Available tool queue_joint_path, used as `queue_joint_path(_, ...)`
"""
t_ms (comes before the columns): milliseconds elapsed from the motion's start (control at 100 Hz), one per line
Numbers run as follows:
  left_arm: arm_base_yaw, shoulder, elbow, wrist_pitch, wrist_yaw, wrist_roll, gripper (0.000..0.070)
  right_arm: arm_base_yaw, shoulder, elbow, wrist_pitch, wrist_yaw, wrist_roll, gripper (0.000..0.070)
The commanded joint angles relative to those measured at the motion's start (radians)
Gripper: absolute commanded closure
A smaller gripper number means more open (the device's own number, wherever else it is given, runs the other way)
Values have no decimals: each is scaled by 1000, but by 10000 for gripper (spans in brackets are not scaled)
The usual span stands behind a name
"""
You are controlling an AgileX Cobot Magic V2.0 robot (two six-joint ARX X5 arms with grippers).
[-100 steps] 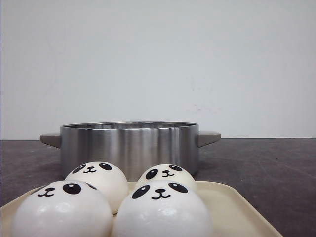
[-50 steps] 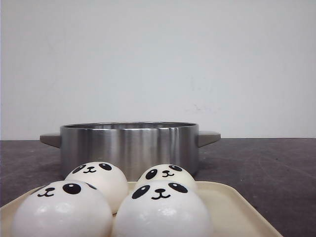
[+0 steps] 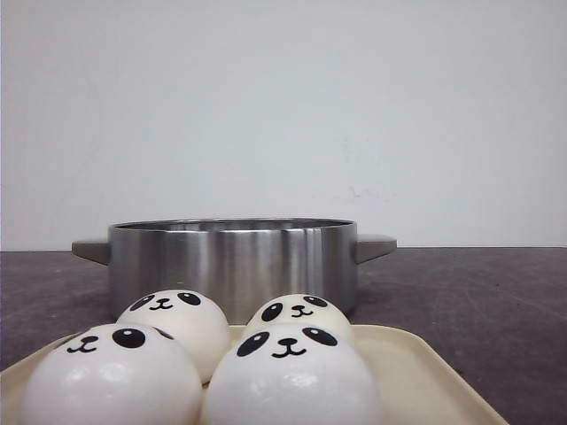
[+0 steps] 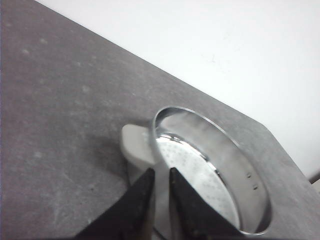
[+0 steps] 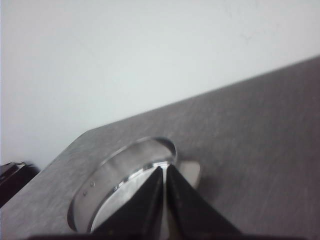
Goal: Steam buns
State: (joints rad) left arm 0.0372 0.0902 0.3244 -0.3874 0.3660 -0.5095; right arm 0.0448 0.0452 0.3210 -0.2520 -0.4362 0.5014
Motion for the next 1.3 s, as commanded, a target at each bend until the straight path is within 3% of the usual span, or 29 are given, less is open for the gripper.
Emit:
queue_joint_path(0, 1, 53, 114, -39, -3, 116, 690, -1, 57, 116, -21, 11, -130, 695)
queue_joint_path(180, -21, 243, 363, -62, -20, 240, 690, -1, 263, 414, -163, 30, -327, 695)
queue_joint_path(310, -35, 370, 493, -68, -13, 301, 689, -1, 376, 586, -217, 45, -412, 695)
queue_joint_path(360, -40, 412, 534, -69, 7, 325, 636, -1, 404, 627, -209, 42, -420, 694)
queue_joint_path(400, -48, 436, 560, -66, 12, 338, 534, -1, 422, 651, -199, 29, -418, 684)
queue_joint_path(450, -60, 462, 585, -55, 12, 343, 332, -1, 440, 674, -197, 5, -415, 567)
queue_joint_path(510, -71, 482, 603, -36, 12, 341, 130, -1, 456, 687, -198, -14, -402, 300)
queue_joint_path(560, -79, 491, 612, -24, 12, 340, 69, -1, 465, 689, -198, -22, -380, 80)
queue_joint_path(590, -84, 492, 612, -16, 12, 341, 64, -1, 466, 689, -201, -29, -364, 0)
queue_joint_path(820, -129, 491, 612, -71, 12, 334, 64, 0, 499, 689, -211, -99, -247, 0)
queue_joint_path(1060, -294, 555, 612, -160, 6, 348, 80, 101, 633, 689, -292, -135, -247, 0)
queue_joint_path(1120, -340, 590, 612, -201, -18, 348, 80, 176, 678, 689, -312, -97, -248, 0)
queue_joint_path(1290, -439, 668, 612, -303, -96, 352, 73, 463, 806, 689, -401, 109, -253, 0)
